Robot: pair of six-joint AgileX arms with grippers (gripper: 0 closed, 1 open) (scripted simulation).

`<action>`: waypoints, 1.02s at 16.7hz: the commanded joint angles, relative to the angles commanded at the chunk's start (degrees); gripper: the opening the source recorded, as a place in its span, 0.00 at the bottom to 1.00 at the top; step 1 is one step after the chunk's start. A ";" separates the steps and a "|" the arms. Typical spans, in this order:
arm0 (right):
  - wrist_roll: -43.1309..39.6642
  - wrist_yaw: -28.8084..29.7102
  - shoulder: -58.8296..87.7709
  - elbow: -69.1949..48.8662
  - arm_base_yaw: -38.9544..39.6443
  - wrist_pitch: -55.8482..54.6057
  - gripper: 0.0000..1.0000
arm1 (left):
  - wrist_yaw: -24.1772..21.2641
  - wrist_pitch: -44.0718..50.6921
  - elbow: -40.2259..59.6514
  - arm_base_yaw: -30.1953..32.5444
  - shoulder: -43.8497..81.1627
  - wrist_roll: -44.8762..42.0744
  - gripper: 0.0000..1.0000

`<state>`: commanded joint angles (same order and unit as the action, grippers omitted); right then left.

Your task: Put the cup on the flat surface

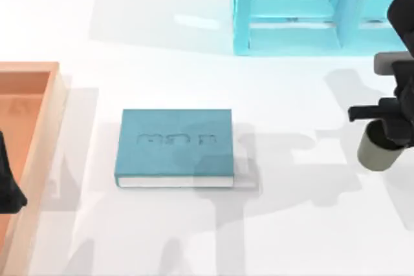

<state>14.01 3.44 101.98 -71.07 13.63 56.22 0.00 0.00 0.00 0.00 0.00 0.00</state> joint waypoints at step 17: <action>0.00 0.00 0.00 0.00 0.00 0.00 1.00 | 0.00 0.00 0.00 0.00 0.00 0.00 1.00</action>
<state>14.01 3.44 101.98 -71.07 13.63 56.22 0.00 0.00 0.00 0.00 0.00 0.00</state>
